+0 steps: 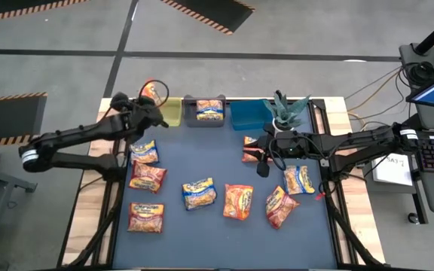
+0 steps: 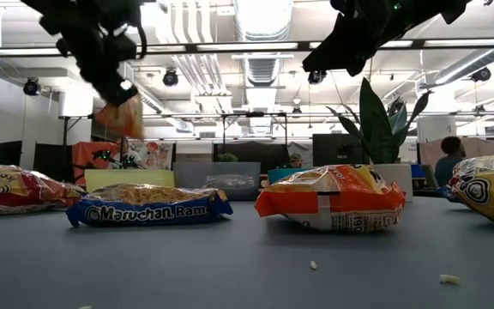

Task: Sort Maruchan noodles
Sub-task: Put the orange noodle pack into the yellow bin

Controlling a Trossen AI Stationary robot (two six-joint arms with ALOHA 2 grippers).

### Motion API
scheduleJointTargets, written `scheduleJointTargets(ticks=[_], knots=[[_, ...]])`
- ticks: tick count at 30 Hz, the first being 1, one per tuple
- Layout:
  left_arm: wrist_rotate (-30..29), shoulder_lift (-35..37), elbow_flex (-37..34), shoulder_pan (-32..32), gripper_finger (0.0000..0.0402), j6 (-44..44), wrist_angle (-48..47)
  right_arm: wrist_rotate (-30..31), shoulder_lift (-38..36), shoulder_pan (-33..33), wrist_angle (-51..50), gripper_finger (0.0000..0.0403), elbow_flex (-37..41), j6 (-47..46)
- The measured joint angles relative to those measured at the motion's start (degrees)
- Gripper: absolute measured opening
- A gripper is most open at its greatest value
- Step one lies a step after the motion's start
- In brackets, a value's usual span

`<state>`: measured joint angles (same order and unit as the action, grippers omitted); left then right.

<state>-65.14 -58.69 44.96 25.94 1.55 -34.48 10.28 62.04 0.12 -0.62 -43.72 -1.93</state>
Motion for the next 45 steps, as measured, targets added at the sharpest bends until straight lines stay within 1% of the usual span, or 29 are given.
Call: scheduleJointTargets(ticks=[6,13,16,19,21,26,33,36,41,45], knots=[[2.9,-6.6,-0.7,7.9,0.0000,2.1,0.2,0.0,0.0,0.0,0.0,0.0068,0.0,0.0],[2.9,-12.9,0.0,11.4,0.0000,2.5,2.9,0.0,0.0,0.0,0.0,0.0068,0.0,0.0],[2.0,-15.2,0.4,12.0,0.0000,3.0,4.3,0.0,0.0,0.0,-0.1,0.0068,0.0,0.0],[-0.2,-17.1,0.5,12.8,0.0000,1.2,8.8,0.0,0.0,0.0,-0.1,0.0068,0.0,0.1],[-0.2,-18.4,0.4,13.5,0.0000,0.4,11.1,0.0,0.0,0.0,-0.2,0.0068,0.0,0.1],[-0.2,-21.5,0.4,14.5,0.0003,4.0,13.2,0.0,0.0,0.0,-0.2,0.0068,0.3,0.1],[-0.3,-25.2,0.3,14.6,0.0012,8.2,13.2,0.1,0.0,0.0,-0.2,0.0068,1.0,0.0],[-0.3,-26.3,0.3,14.6,0.0013,8.6,13.1,0.2,0.0,0.0,-0.2,0.0068,1.1,0.0],[0.1,-26.4,0.3,14.2,0.0016,8.9,11.9,0.2,0.0,0.0,-0.1,0.0068,1.4,-0.3],[1.1,-25.6,0.3,13.5,0.0025,10.6,8.9,0.2,0.0,0.0,-0.2,0.0068,1.7,-1.0]])
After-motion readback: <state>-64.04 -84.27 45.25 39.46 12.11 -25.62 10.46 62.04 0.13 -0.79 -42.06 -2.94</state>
